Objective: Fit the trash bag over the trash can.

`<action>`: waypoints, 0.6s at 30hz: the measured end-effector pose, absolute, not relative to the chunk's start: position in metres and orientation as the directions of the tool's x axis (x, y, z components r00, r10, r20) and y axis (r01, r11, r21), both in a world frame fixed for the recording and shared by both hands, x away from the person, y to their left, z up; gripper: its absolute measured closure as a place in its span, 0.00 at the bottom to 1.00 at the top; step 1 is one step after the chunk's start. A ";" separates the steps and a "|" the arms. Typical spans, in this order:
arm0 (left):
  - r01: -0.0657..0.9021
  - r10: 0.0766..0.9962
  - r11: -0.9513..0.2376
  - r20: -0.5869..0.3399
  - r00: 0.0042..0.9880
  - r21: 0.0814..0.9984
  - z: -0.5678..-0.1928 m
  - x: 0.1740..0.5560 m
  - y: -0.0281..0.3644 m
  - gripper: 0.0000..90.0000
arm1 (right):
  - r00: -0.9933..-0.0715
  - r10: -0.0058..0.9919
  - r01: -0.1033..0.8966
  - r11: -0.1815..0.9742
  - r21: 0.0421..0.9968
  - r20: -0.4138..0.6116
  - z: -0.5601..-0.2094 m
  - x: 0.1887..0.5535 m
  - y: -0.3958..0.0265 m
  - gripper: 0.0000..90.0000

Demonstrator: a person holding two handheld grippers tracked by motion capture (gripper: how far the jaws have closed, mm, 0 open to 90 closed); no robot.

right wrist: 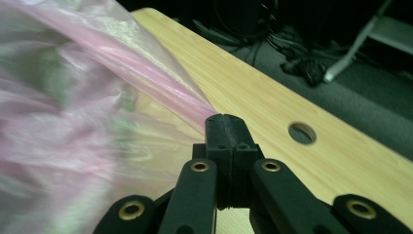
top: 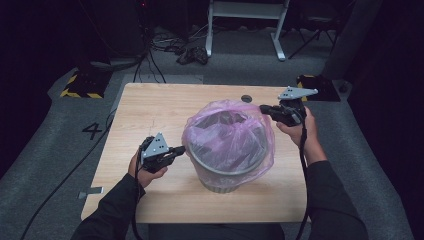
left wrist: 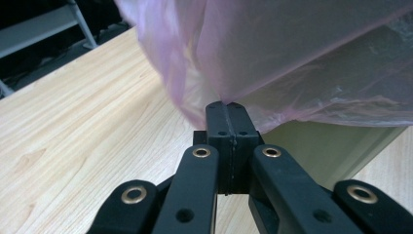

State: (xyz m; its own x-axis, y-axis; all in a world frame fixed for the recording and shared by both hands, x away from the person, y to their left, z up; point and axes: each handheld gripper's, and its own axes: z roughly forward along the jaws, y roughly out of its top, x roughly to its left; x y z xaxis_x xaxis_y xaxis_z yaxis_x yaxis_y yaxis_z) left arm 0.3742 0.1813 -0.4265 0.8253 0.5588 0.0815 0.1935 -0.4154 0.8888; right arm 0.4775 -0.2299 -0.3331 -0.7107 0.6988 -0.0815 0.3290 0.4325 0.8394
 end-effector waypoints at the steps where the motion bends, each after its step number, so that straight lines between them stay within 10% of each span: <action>1: 0.195 0.557 -0.420 0.082 0.827 0.886 -0.427 0.375 0.182 1.00 | -0.707 0.704 0.347 0.422 0.838 -0.062 -0.338 0.481 -0.232 1.00; 15: 0.227 0.580 -0.424 0.070 0.812 0.877 -0.435 0.381 0.191 1.00 | -0.710 0.702 0.461 0.403 0.791 0.056 -0.390 0.490 -0.236 1.00; 18: 0.217 0.608 -0.352 0.047 0.792 0.911 -0.418 0.385 0.206 0.76 | -0.693 0.720 0.440 0.373 0.817 0.044 -0.385 0.486 -0.241 1.00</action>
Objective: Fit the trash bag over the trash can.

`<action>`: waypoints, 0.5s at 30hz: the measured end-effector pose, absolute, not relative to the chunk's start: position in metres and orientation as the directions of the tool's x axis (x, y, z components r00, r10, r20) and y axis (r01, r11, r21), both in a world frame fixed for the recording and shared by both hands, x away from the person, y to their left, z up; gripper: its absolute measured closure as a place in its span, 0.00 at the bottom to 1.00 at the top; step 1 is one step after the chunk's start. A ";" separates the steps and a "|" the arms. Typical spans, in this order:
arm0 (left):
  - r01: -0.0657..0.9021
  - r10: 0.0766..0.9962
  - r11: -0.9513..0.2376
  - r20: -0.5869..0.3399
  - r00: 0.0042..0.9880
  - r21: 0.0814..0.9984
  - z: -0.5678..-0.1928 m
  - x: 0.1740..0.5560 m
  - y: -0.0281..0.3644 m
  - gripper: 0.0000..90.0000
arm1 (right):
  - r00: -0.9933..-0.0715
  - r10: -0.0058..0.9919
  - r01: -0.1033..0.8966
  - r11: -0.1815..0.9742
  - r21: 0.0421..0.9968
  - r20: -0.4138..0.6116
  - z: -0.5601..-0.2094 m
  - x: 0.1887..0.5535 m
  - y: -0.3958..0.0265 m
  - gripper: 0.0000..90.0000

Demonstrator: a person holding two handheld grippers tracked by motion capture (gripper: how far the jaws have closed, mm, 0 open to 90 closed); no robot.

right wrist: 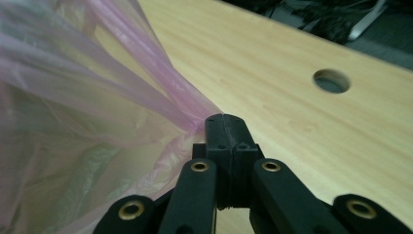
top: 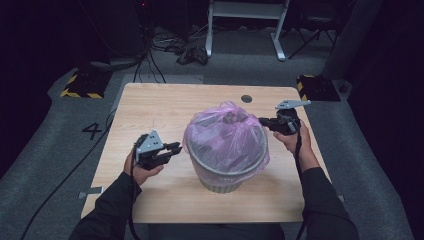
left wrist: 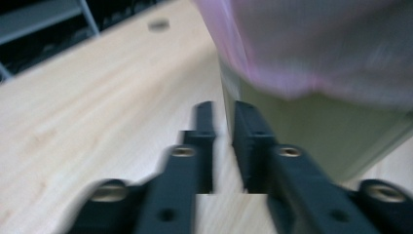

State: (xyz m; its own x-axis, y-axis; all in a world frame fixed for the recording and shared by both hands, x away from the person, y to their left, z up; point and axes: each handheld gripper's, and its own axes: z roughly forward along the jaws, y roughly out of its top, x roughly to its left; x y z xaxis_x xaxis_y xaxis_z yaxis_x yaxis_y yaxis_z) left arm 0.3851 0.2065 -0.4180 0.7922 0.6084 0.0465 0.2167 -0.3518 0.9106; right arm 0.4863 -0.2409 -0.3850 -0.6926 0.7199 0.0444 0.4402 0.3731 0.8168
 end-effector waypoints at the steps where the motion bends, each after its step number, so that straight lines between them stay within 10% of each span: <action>1: 0.210 0.616 -0.333 0.043 0.786 0.919 -0.412 0.387 0.212 0.76 | -0.689 0.724 0.428 0.365 0.827 0.037 -0.382 0.485 -0.243 1.00; 15: 0.149 0.602 -0.231 0.021 0.798 0.961 -0.346 0.425 0.189 0.36 | -0.675 0.738 0.323 0.309 0.895 -0.011 -0.353 0.478 -0.241 1.00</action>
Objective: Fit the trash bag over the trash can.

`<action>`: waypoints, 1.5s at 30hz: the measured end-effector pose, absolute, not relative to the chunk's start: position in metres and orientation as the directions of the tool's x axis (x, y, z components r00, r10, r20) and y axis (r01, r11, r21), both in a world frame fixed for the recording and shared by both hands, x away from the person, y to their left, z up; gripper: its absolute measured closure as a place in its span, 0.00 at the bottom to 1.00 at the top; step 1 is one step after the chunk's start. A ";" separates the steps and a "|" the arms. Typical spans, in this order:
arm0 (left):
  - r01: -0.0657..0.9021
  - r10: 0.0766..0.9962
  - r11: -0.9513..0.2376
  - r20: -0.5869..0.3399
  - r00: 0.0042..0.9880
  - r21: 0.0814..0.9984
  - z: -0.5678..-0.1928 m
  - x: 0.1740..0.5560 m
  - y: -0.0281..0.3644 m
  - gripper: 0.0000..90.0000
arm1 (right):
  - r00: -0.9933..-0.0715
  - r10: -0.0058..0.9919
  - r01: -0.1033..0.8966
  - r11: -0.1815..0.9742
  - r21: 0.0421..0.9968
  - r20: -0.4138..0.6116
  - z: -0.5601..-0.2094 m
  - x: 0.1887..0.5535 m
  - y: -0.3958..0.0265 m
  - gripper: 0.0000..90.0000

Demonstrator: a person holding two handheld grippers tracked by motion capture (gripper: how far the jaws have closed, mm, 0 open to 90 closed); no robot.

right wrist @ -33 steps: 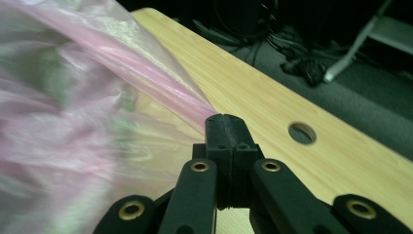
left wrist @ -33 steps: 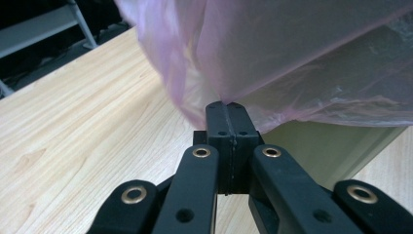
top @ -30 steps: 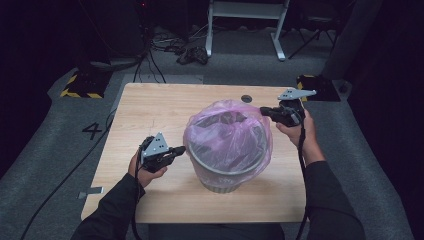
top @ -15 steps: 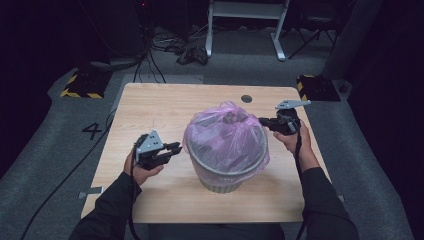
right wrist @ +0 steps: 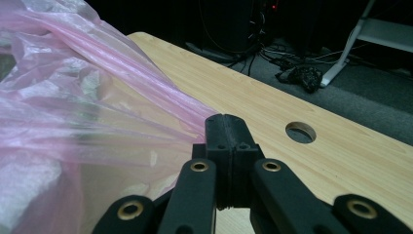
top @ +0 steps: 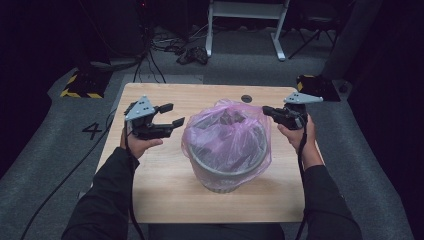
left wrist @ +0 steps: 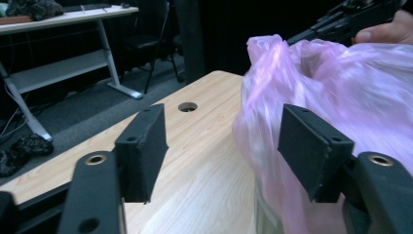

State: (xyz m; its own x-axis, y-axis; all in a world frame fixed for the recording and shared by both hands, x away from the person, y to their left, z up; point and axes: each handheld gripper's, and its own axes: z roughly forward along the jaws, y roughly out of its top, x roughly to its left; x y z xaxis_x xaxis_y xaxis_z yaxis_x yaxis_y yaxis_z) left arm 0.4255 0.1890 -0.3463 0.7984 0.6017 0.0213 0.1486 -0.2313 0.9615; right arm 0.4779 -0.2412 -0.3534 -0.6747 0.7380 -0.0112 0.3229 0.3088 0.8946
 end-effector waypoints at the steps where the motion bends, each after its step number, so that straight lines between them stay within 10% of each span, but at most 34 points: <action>1: 0.149 0.590 -0.237 0.021 0.807 0.960 -0.345 0.428 0.183 0.34 | -0.677 0.736 0.322 0.310 0.895 -0.011 -0.353 0.478 -0.240 1.00; 4: 0.152 0.570 -0.270 0.031 0.821 0.951 -0.343 0.439 0.165 0.34 | -0.682 0.731 0.317 0.318 0.893 -0.018 -0.351 0.480 -0.235 1.00; 17: 0.145 0.543 -0.327 0.060 0.837 0.934 -0.350 0.472 0.141 1.00 | -0.698 0.716 0.312 0.334 0.889 -0.024 -0.350 0.486 -0.224 1.00; 23: 0.134 0.554 -0.257 0.032 0.832 0.957 -0.344 0.472 0.149 1.00 | -0.694 0.720 0.315 0.343 0.885 -0.032 -0.350 0.486 -0.220 1.00; 35: 0.109 0.489 -0.247 0.027 0.872 0.963 -0.323 0.452 0.157 0.37 | -0.682 0.729 0.316 0.364 0.876 -0.057 -0.344 0.483 -0.221 1.00; 45: 0.153 0.457 -0.286 -0.006 0.889 0.946 -0.336 0.473 0.135 0.70 | -0.691 0.720 0.311 0.370 0.875 -0.059 -0.346 0.491 -0.209 1.00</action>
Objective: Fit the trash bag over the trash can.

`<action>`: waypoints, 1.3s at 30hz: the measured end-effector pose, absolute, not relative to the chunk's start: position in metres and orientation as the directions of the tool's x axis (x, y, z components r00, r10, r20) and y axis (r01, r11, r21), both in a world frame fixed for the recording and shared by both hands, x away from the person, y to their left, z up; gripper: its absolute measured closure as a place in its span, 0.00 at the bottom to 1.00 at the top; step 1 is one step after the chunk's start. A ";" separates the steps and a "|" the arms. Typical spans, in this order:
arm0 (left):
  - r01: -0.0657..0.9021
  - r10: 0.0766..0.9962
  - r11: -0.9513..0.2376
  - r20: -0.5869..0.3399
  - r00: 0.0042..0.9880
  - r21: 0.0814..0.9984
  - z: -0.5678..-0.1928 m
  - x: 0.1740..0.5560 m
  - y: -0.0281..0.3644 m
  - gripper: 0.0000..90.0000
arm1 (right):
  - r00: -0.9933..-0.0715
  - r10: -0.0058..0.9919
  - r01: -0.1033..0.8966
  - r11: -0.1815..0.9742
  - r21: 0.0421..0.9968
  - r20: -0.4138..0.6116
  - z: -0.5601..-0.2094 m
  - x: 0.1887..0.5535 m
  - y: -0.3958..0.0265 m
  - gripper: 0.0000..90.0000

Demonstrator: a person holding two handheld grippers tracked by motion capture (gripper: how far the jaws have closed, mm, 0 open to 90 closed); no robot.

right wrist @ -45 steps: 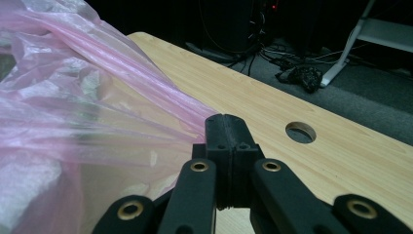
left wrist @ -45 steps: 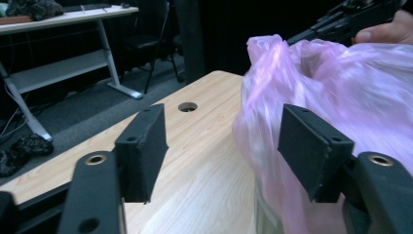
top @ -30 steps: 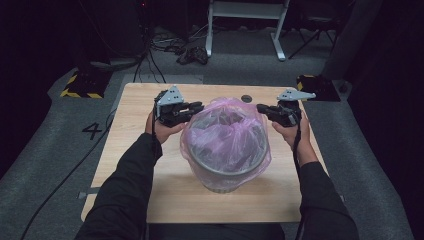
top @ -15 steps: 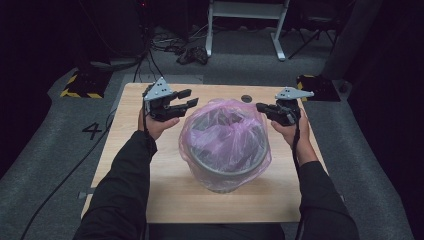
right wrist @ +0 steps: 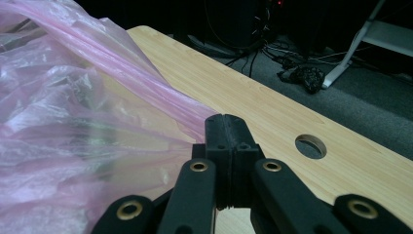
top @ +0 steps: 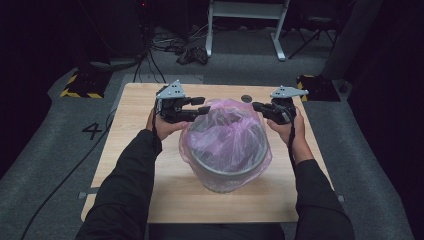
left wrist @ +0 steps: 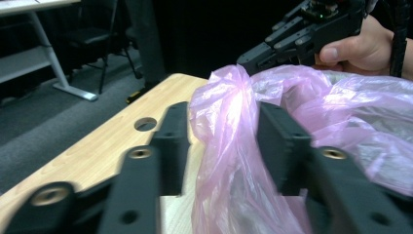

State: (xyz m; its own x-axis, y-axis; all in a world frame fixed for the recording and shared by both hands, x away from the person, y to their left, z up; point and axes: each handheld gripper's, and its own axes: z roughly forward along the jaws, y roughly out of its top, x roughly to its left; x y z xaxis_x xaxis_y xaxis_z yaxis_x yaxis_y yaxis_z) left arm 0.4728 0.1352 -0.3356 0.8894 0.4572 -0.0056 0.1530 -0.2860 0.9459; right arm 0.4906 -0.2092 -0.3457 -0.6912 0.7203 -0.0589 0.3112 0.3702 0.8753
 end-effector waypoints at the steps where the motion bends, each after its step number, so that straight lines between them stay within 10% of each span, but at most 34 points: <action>1: 0.153 0.455 -0.294 -0.003 0.891 0.943 -0.336 0.474 0.134 0.74 | -0.692 0.720 0.312 0.369 0.875 -0.057 -0.346 0.491 -0.209 1.00; 7: 0.140 0.482 -0.342 0.045 0.875 0.929 -0.342 0.481 0.128 0.99 | -0.695 0.717 0.315 0.370 0.874 -0.052 -0.347 0.493 -0.205 1.00; 26: 0.300 0.569 -0.333 -0.064 0.820 0.894 -0.394 0.504 0.138 0.99 | -0.685 0.729 0.449 0.415 0.792 0.006 -0.377 0.504 -0.205 1.00; 35: 0.332 0.672 -0.223 -0.102 0.733 0.917 -0.385 0.488 0.179 0.36 | -0.666 0.745 0.457 0.365 0.811 0.040 -0.380 0.495 -0.233 0.76; 39: 0.270 0.672 -0.250 -0.034 0.739 0.930 -0.371 0.456 0.204 0.28 | -0.632 0.774 0.399 0.285 0.871 0.036 -0.346 0.479 -0.256 0.63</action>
State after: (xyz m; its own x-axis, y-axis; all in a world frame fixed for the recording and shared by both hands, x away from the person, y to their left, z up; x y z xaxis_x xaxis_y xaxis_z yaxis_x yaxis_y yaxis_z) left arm 0.4564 0.2039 -0.3711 0.7394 0.6724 -0.0338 0.2700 -0.2502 0.9298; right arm 0.4791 -0.2562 -0.3460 -0.6319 0.7742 0.0360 0.3992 0.2854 0.8713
